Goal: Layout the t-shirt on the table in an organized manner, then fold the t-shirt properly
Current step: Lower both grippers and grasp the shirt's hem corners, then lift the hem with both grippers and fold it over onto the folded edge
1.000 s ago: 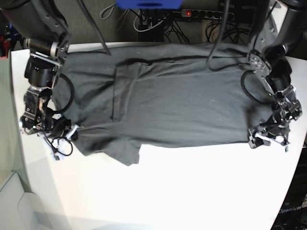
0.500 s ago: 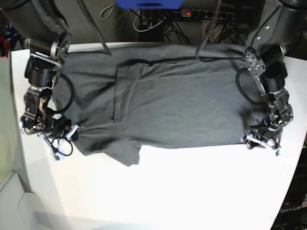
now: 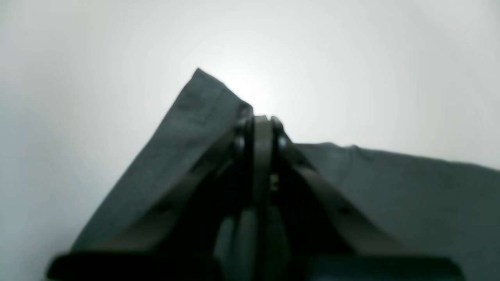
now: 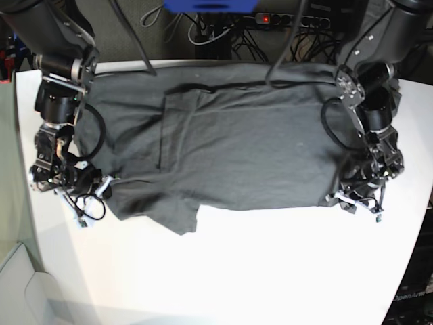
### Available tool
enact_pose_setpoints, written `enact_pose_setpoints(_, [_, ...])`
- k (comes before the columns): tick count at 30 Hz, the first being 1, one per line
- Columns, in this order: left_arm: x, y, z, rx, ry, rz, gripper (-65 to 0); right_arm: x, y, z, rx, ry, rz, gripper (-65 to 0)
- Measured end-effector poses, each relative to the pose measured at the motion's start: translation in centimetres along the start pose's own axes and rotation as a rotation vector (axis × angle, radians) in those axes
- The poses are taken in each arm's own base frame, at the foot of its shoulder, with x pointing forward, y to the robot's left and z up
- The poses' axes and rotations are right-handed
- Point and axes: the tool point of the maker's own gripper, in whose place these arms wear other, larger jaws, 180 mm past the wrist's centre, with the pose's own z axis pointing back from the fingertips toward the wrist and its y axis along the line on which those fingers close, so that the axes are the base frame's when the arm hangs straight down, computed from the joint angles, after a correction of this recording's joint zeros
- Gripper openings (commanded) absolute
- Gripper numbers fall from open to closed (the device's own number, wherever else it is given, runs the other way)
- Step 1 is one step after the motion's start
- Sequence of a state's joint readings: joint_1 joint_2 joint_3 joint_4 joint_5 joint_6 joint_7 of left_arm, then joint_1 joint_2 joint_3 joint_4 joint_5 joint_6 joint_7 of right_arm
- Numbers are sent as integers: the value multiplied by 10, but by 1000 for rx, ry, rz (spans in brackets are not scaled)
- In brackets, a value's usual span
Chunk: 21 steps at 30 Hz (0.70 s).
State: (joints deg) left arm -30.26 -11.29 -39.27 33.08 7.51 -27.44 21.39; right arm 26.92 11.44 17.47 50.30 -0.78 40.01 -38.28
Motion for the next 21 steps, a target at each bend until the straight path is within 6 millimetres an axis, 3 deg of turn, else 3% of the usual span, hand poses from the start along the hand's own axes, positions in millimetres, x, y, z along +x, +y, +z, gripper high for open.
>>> enact_pose_setpoints(5, [-11,-2,20,35,30,-57,-648,0,-5,4,-14,3,11,-650])
enact_pose_setpoints(10, [-9,8,43,68,58,-78,-648,5,-10,28,-87,-49,87,-650])
enact_pose_setpoints(14, [1,8,62,65,26,-74,-648,19,6,50,-117,-139,160,-650])
enact_pose_setpoints(21, [13,7,96,72,9,-98,-648,7,22,77,-159,-164,223,-650])
